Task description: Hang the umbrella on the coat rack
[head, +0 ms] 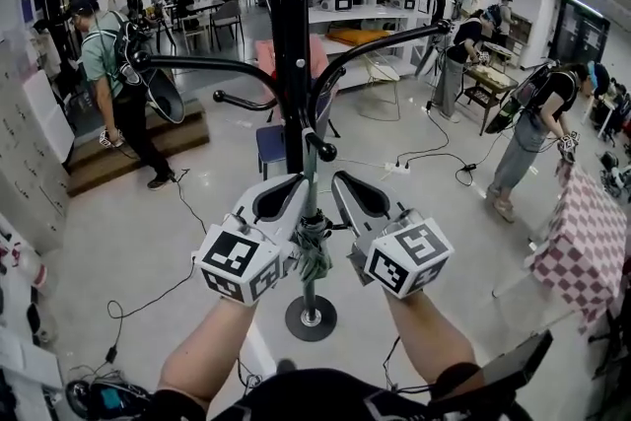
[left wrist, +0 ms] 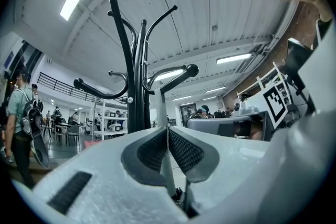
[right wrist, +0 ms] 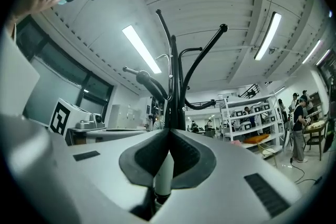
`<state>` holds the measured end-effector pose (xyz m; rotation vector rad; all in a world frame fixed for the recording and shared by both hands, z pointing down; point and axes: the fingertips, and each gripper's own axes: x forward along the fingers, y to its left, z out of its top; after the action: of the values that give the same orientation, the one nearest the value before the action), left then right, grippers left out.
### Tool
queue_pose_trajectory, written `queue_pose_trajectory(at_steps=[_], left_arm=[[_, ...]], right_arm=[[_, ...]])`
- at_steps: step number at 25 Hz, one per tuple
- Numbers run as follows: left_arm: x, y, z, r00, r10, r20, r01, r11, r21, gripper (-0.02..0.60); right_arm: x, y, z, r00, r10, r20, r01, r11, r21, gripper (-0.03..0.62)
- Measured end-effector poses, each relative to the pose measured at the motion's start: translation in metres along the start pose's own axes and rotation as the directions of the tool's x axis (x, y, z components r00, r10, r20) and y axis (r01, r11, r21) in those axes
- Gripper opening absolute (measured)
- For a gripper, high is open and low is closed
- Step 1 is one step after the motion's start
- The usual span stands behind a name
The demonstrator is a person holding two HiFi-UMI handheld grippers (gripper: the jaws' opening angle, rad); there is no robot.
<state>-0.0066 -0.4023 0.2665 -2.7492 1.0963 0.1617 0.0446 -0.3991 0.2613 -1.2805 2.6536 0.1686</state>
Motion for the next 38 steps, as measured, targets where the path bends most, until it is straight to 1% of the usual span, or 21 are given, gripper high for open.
queue_pose_trajectory(at_steps=[2, 4, 6, 9, 14, 18, 21, 24, 28, 34, 38], left_arm=[[-0.008, -0.009, 0.0, 1.0, -0.013, 0.01, 0.013, 1.0, -0.005, 0.011], [-0.016, -0.021, -0.001, 1.0, -0.009, 0.011, 0.009, 1.0, 0.003, 0.011], [-0.024, -0.033, -0.004, 1.0, -0.005, 0.0, 0.005, 1.0, 0.012, 0.011], [-0.032, -0.047, -0.008, 1.0, -0.012, -0.021, 0.012, 1.0, -0.008, 0.011], [-0.052, -0.063, -0.019, 0.999, 0.02, -0.047, -0.021, 1.0, -0.015, 0.011], [-0.066, -0.072, -0.027, 0.997, 0.048, -0.065, -0.051, 0.998, -0.045, 0.011], [-0.07, -0.086, -0.033, 0.996, 0.044, -0.082, -0.049, 0.998, -0.05, 0.011], [-0.078, -0.101, -0.04, 0.993, 0.051, -0.103, -0.056, 0.998, -0.04, 0.011], [-0.092, -0.099, -0.047, 0.989, 0.079, -0.122, -0.086, 0.995, -0.053, 0.011], [-0.115, -0.092, -0.064, 0.986, 0.05, -0.161, -0.066, 0.994, -0.093, 0.011], [-0.132, -0.074, -0.059, 0.985, 0.047, -0.165, -0.065, 0.992, -0.108, 0.011]], right_arm=[[-0.007, 0.007, -0.003, 1.0, 0.007, -0.021, -0.007, 1.0, -0.004, 0.009], [-0.017, 0.014, -0.008, 0.999, 0.018, -0.043, -0.018, 1.0, -0.008, 0.009], [-0.027, 0.02, -0.013, 0.998, 0.027, -0.058, -0.027, 1.0, -0.01, 0.009], [-0.042, 0.023, -0.017, 0.996, 0.029, -0.081, -0.03, 0.999, -0.017, 0.009], [-0.064, 0.026, -0.025, 0.994, 0.029, -0.101, -0.031, 0.999, -0.014, 0.009], [-0.074, 0.032, -0.036, 0.992, 0.044, -0.121, -0.044, 0.999, 0.003, 0.009], [-0.083, 0.034, -0.042, 0.988, 0.065, -0.138, -0.064, 0.998, 0.01, 0.009], [-0.096, 0.039, -0.044, 0.987, 0.071, -0.144, -0.069, 0.997, 0.018, 0.009], [-0.1, 0.046, -0.05, 0.985, 0.08, -0.155, -0.078, 0.997, 0.021, 0.009], [-0.098, 0.058, -0.061, 0.982, 0.042, -0.184, -0.039, 0.999, 0.021, 0.009], [-0.088, 0.071, -0.061, 0.979, 0.022, -0.201, -0.017, 1.0, 0.027, 0.009]])
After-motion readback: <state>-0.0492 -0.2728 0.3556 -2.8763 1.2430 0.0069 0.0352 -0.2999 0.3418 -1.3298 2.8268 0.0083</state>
